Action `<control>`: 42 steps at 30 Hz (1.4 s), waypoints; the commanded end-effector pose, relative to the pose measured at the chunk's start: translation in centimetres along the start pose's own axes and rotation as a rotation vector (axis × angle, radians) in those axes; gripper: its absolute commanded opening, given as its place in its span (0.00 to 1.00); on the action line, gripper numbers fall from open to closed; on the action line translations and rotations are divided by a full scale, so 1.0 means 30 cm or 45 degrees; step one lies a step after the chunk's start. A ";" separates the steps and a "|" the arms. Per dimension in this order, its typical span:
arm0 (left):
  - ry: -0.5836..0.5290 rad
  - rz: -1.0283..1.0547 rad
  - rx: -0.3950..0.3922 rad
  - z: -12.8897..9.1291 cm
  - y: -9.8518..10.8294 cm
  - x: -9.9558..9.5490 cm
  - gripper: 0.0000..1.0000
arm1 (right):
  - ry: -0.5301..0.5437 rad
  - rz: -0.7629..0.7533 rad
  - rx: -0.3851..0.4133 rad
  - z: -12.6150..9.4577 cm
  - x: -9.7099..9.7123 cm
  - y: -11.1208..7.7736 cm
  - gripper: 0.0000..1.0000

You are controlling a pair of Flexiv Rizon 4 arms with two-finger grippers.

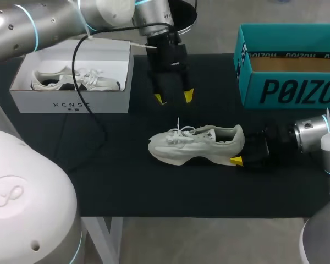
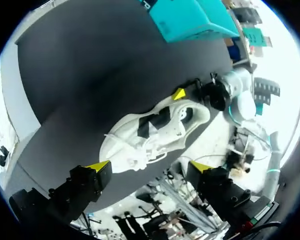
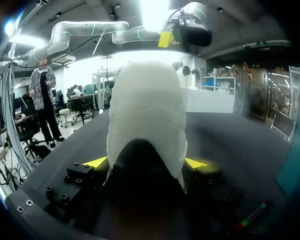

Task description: Take the shoe out of the shoebox, open the shoe tongue, remove and reinsert the insole, then place the shoe into the shoebox

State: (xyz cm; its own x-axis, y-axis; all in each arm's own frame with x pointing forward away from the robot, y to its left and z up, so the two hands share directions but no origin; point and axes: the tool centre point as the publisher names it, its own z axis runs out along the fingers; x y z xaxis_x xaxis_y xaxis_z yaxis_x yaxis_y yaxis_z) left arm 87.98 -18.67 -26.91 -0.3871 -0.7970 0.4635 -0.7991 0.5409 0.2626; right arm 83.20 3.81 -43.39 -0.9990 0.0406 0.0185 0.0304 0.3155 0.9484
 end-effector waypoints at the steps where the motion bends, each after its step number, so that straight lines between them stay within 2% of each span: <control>1: -0.360 -0.409 0.346 -0.028 0.050 0.022 1.00 | -0.001 0.001 0.004 0.013 -0.005 -0.006 0.00; 7: -0.537 -0.336 0.340 0.001 0.054 0.068 1.00 | -0.001 0.001 0.004 0.013 -0.005 -0.006 0.00; 14: -0.714 -0.286 0.288 0.071 -0.002 0.116 1.00 | -0.001 0.001 0.004 0.013 -0.005 -0.006 0.00; 22: -0.672 -0.387 0.279 0.073 -0.068 0.128 1.00 | -0.001 0.001 0.004 0.013 -0.005 -0.006 0.00; 27: -0.628 -0.477 0.281 0.083 -0.081 0.124 1.00 | -0.001 0.001 0.004 0.013 -0.005 -0.006 0.00; 36: -0.610 -0.505 0.254 0.215 -0.062 0.168 1.00 | -0.001 0.001 0.004 0.013 -0.005 -0.006 0.00; 42: -0.621 -0.477 0.258 0.269 -0.063 0.208 1.00 | -0.001 0.001 0.004 0.013 -0.005 -0.006 0.00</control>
State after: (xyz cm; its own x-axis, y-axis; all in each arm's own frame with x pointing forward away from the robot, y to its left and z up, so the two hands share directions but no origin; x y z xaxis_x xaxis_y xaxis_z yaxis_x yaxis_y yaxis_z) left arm 83.85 -26.19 -30.94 -0.1896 -0.9794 -0.0689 -0.9723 0.1776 0.1522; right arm 83.20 3.81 -43.39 -0.9990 0.0406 0.0185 0.0303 0.3155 0.9484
